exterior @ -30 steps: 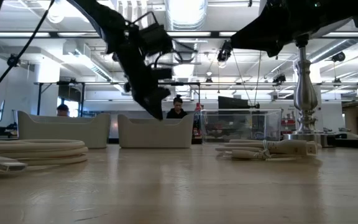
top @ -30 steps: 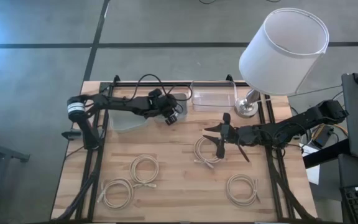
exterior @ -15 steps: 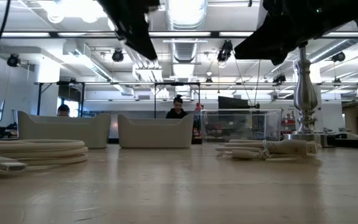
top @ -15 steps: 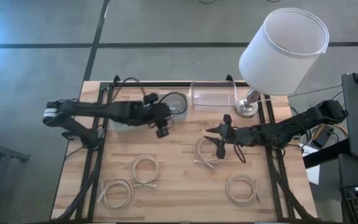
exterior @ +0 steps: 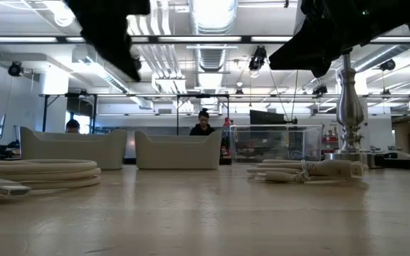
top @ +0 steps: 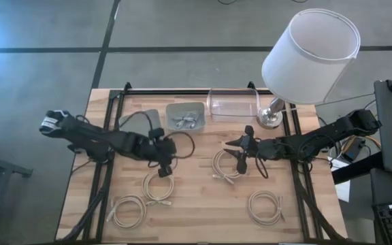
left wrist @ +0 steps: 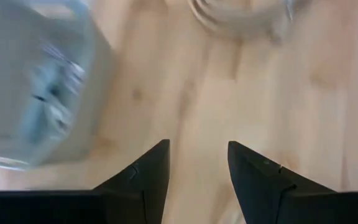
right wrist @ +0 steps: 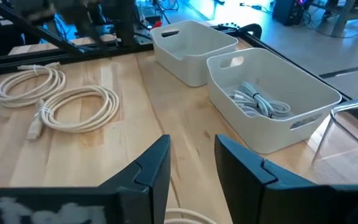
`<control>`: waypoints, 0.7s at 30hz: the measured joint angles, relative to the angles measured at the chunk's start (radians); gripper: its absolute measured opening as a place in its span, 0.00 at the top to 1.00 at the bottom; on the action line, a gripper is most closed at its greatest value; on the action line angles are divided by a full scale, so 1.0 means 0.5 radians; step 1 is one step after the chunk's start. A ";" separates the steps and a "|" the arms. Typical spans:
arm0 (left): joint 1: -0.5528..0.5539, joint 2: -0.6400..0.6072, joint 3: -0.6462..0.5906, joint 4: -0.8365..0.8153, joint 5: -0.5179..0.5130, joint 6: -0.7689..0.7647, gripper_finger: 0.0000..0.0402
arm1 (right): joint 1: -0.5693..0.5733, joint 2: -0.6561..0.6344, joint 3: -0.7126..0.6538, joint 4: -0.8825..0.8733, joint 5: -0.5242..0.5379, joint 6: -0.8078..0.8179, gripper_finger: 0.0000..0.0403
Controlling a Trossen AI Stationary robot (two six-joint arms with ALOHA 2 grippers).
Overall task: Pick & Place USB Port
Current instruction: Put the light brown HDMI cable into the left gray bin
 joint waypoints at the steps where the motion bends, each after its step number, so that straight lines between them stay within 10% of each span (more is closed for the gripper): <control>1: -0.016 0.014 -0.034 0.001 0.053 0.008 0.59 | 0.000 0.000 0.000 0.000 0.000 0.000 0.70; 21: -0.105 0.194 -0.564 0.389 0.519 -0.355 0.63 | 0.000 0.000 0.043 0.016 0.001 -0.387 0.68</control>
